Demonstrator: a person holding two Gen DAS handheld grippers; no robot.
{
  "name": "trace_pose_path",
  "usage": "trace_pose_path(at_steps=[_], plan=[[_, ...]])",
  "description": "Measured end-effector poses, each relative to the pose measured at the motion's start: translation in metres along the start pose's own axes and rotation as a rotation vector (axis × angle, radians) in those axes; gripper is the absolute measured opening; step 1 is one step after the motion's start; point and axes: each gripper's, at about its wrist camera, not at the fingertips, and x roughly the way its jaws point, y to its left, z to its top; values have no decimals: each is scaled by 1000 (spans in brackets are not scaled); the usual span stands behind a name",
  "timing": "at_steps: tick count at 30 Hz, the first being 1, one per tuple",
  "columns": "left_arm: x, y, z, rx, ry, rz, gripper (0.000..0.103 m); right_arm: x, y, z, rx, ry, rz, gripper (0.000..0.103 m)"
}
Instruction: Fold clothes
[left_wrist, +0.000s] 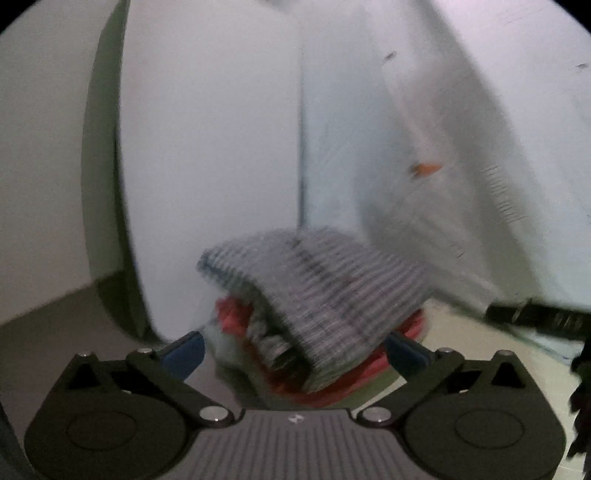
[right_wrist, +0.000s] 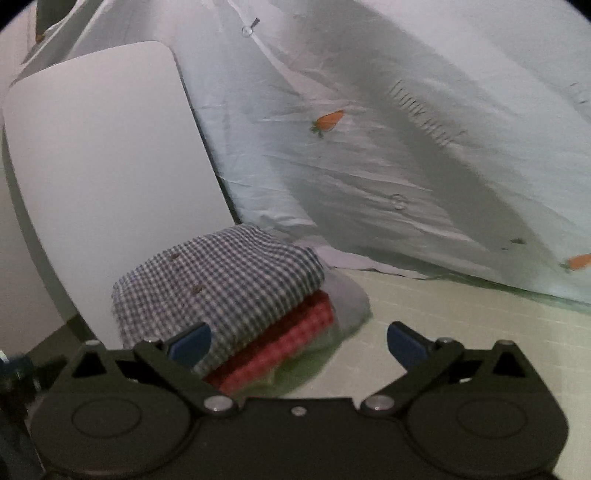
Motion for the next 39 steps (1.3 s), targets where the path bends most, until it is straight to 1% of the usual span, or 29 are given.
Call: trace_pose_path(at_steps=[2,4,6,8,11,15,18,20,23,32,39], plan=[[-19,-9,1,10,-41,-7,103,-21,5,-10,-11,-18,-20,103],[-34,-18,-2,10,-53,13,103,-41,10,-20,-23,-32,-23,103],[-48,-25,-8,14,-47,35,103,-61,15,-30,-41,-33,-16,103],[-61,-31,-17,27,-37,26,103,-76,19,-39,-64,-30,-6,103],[-77,-37,-29,38,-19,9,103,-96,21,-52,-68,-6,-13,103],[-96,-43,-42,68,-14,9,103,-117,18,-74,-91,22,-20,103],[-103,-45,-51,87,-6,14,103,-127,16,-87,-122,33,-43,103],[-108,-46,-56,96,1,13,103,-130,13,-90,-120,46,-46,103],[-112,-46,-58,109,6,10,103,-137,10,-93,-101,49,-48,103],[-122,-48,-64,150,16,-6,103,-144,9,-96,-102,28,-62,103],[-124,-47,-62,148,11,-13,103,-146,11,-98,-99,23,-64,103]])
